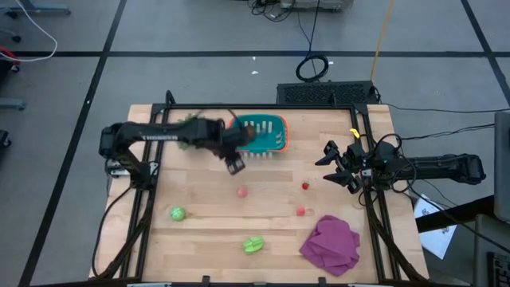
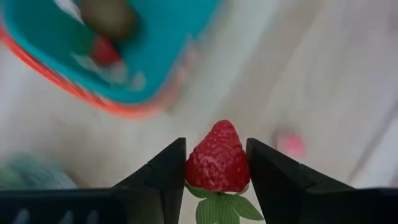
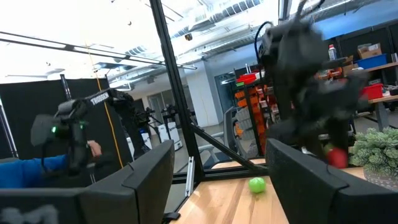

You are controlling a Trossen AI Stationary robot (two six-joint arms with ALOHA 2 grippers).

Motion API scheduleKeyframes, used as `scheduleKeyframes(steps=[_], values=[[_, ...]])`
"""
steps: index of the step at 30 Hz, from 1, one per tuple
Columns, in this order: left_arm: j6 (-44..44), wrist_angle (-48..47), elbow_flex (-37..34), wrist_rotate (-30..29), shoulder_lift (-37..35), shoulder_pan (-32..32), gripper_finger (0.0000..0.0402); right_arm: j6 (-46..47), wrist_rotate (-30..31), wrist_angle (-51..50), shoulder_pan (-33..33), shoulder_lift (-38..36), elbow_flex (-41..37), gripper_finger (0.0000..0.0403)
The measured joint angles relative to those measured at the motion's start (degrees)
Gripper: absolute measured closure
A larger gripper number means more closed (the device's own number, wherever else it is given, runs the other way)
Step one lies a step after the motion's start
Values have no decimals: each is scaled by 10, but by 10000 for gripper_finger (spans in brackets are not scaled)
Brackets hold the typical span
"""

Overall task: Pick and placing Produce into tupperware
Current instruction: Put the left red strawberry into the blue basket

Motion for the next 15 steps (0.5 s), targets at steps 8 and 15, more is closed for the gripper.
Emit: scheduleKeyframes(steps=[8, 15], values=[[84, 51, 60, 7, 1, 107, 230, -1, 0, 0, 0, 0, 0, 161], [141, 161, 61, 62, 46, 151, 229, -2, 0, 0, 0, 0, 0, 161]])
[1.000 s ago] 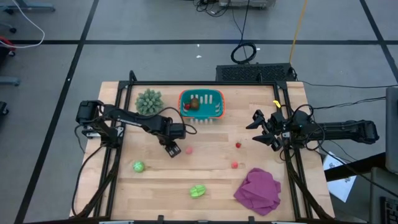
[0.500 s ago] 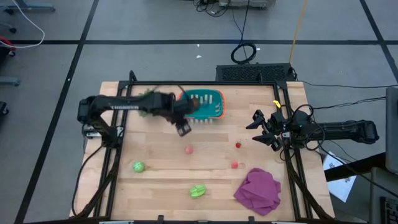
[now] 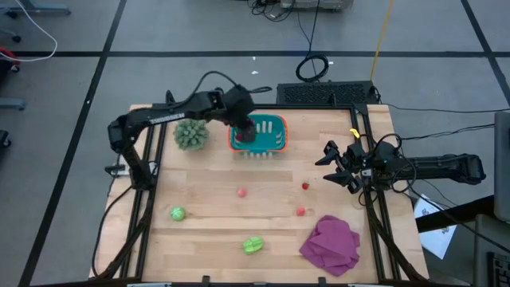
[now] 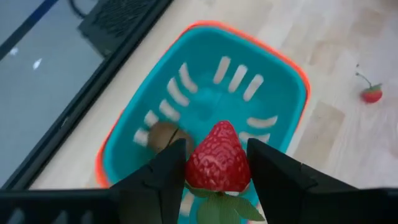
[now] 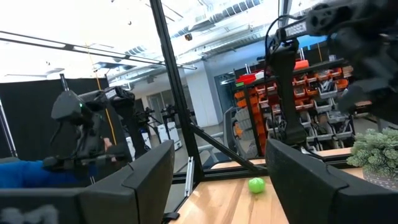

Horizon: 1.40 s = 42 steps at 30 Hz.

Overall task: Pick and placing Produce into tupperware
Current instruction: Put the left red strawberry into the blue basket

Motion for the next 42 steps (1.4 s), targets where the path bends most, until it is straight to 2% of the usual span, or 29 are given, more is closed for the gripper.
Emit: scheduleKeyframes(steps=[5, 15, 19, 23, 27, 34, 42], values=[[37, 5, 43, 12, 73, 6, 229, 0, 0, 0, 0, 0, 0, 161], [88, -131, 225, 6, 223, 13, 229, 2, 0, -5, 0, 0, 0, 161], [91, -168, 264, 8, 258, 15, 229, 1, 0, -7, 0, 0, 0, 161], [90, -179, 267, 19, 271, 16, 229, 0, 0, -17, 0, 0, 0, 161], [89, -177, 267, 78, 274, 22, 229, 0, 0, -26, 0, 0, 0, 161], [86, -173, 266, 72, 274, 22, 229, -2, 0, -21, 0, 0, 0, 161], [82, -137, 232, 73, 274, 20, 229, -18, 0, 1, 0, 0, 0, 161]])
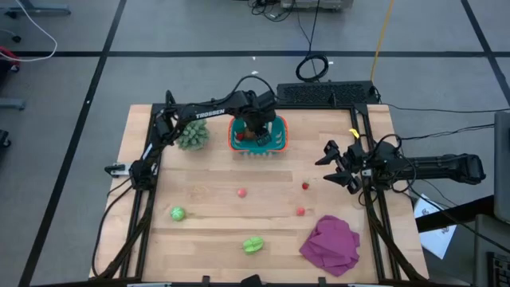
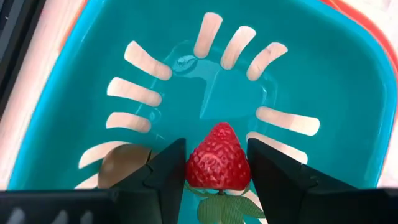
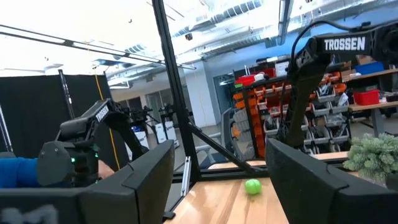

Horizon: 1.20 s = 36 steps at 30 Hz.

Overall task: Pick and placing Produce into tupperware
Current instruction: Put the left red strawberry into the blue basket

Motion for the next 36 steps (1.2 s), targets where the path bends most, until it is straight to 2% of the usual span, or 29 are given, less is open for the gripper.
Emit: scheduleKeyframes(steps=[23, 36], values=[[-7, 44, -8, 13, 2, 0, 229, 0, 0, -1, 0, 0, 0, 161], [-9, 86, -68, 14, 6, 2, 229, 0, 0, -1, 0, 0, 0, 161]])
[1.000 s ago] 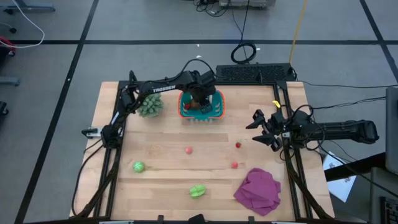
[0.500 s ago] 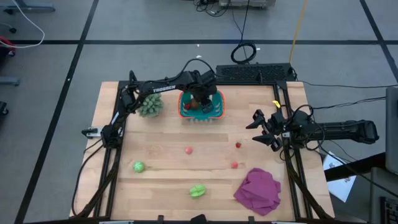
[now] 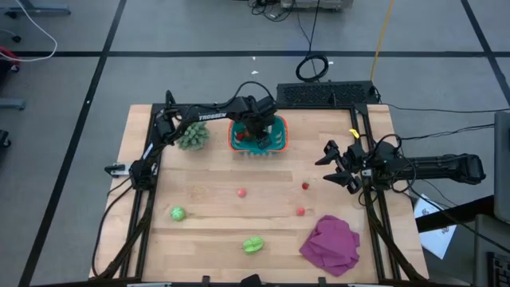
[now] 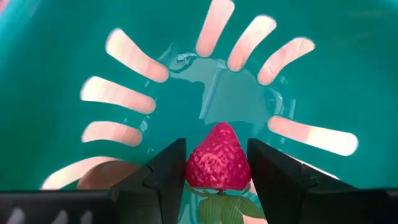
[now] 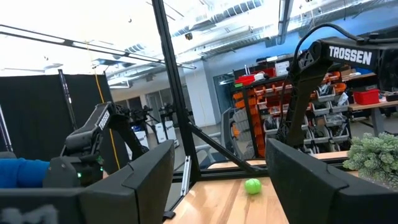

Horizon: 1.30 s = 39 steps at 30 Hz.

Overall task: Pick and placing Produce into tupperware
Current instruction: Put the left red strawberry into the blue basket, then put the green cabbage into the blue basket

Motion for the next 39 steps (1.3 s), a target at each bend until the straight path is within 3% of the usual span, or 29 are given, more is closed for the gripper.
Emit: scheduleKeyframes(steps=[12, 20, 26, 32, 39], values=[[-2, 14, -25, -2, 0, 1, 224, 3, 0, 0, 0, 0, 0, 161], [0, 27, -25, -4, 0, 1, 168, 4, 0, 0, 0, 0, 0, 161], [2, 22, -17, -53, 0, 3, 142, 4, 0, 0, 0, 0, 0, 161], [11, -7, 54, -59, 0, 8, 136, 4, 0, 0, 0, 0, 0, 161], [17, -149, 211, -63, 0, -1, 143, 4, 0, 0, 0, 0, 0, 161]])
